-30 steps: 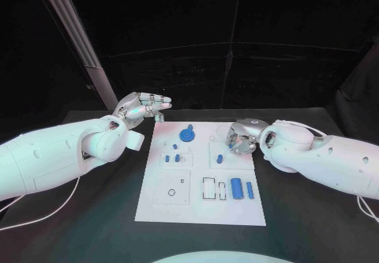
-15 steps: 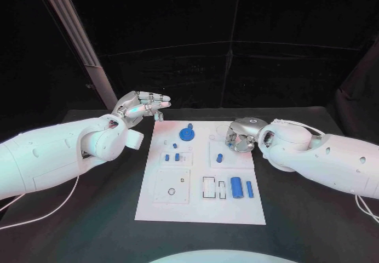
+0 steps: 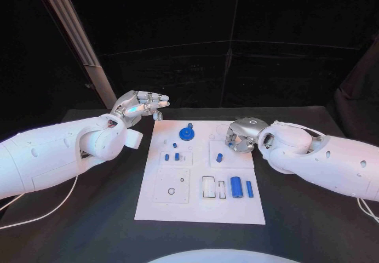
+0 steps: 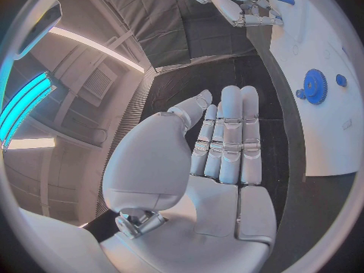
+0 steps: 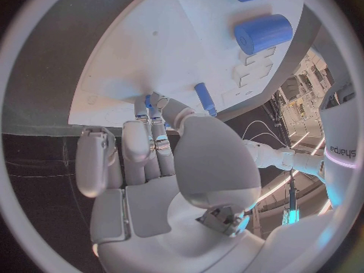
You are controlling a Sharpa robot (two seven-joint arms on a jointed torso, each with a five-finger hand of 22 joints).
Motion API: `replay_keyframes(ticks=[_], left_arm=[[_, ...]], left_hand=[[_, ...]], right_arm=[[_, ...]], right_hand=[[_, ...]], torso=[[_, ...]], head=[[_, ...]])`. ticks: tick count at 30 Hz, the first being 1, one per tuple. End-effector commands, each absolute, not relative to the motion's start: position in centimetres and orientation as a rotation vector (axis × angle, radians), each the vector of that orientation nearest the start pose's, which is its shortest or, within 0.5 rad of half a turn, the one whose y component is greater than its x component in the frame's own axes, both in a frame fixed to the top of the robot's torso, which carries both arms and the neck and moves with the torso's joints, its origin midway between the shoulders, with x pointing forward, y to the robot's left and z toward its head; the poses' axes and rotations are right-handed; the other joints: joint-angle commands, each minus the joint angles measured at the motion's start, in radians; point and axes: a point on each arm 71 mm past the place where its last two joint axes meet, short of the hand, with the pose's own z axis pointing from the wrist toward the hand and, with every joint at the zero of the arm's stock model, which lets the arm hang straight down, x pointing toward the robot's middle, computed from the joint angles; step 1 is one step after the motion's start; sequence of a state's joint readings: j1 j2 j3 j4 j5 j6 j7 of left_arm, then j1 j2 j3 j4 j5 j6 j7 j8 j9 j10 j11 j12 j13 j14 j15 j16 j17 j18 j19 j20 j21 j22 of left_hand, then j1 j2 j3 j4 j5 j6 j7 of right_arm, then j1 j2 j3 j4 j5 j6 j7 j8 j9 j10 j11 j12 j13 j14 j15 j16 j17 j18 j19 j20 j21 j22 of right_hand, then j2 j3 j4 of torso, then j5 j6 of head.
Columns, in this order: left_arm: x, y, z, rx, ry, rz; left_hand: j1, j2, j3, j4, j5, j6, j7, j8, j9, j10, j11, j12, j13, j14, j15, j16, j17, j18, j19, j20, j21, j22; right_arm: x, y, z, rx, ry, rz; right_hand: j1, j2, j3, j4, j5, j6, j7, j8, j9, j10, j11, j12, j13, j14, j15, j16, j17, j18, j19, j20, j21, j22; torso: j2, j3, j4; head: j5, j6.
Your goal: Assemble the parts on the task board
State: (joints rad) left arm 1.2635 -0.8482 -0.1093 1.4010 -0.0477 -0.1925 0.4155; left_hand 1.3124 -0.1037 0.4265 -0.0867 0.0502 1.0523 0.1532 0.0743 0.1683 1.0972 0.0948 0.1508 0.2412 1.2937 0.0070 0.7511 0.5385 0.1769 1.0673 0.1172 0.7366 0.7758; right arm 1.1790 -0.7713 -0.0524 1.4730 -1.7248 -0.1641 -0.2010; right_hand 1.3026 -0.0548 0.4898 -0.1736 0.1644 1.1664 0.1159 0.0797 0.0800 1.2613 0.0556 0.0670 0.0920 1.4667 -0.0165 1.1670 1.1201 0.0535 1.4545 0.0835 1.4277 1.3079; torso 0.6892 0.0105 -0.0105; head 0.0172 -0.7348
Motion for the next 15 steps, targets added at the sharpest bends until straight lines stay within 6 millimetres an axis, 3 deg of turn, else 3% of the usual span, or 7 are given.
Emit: replay_keyframes(ticks=[1, 15], left_arm=[[51.2, 24.5, -17.5, -1.014, 1.431, -1.523], [51.3, 24.7, -17.5, -1.018, 1.429, -1.512]], left_hand=[[0.001, 0.007, 0.002, -0.003, 0.001, 0.008, 0.001, -0.004, -0.001, 0.003, -0.003, 0.005, 0.0, -0.006, 0.0, -0.003, -0.002, 0.007, 0.001, -0.003, -0.004, -0.002], [0.003, 0.006, 0.003, -0.006, 0.001, 0.006, 0.002, -0.006, -0.002, 0.0, -0.002, 0.006, 0.0, -0.006, 0.0, -0.006, -0.004, 0.007, 0.002, -0.004, -0.008, -0.004]], right_arm=[[48.5, -17.9, -20.1, -0.401, 1.656, 0.451], [47.3, -18.4, -18.7, -0.341, 1.562, 0.508]], right_hand=[[-0.002, 0.0, -0.001, -0.009, 0.009, 0.003, 0.004, -0.006, -0.001, 0.0, 0.001, -0.004, -0.002, 0.024, -0.007, 0.001, -0.005, -0.005, 0.005, 0.001, 0.004, 0.076], [-0.002, -0.003, -0.002, -0.016, 0.014, 0.002, 0.005, -0.008, -0.001, -0.002, 0.002, -0.004, -0.004, 0.024, -0.007, 0.003, -0.004, -0.006, 0.006, 0.001, 0.006, 0.079]], torso=[[0.0, -0.0004, -0.0003], [-0.001, -0.0012, -0.0002]], head=[[0.0, 0.0], [-0.003, 0.004]])
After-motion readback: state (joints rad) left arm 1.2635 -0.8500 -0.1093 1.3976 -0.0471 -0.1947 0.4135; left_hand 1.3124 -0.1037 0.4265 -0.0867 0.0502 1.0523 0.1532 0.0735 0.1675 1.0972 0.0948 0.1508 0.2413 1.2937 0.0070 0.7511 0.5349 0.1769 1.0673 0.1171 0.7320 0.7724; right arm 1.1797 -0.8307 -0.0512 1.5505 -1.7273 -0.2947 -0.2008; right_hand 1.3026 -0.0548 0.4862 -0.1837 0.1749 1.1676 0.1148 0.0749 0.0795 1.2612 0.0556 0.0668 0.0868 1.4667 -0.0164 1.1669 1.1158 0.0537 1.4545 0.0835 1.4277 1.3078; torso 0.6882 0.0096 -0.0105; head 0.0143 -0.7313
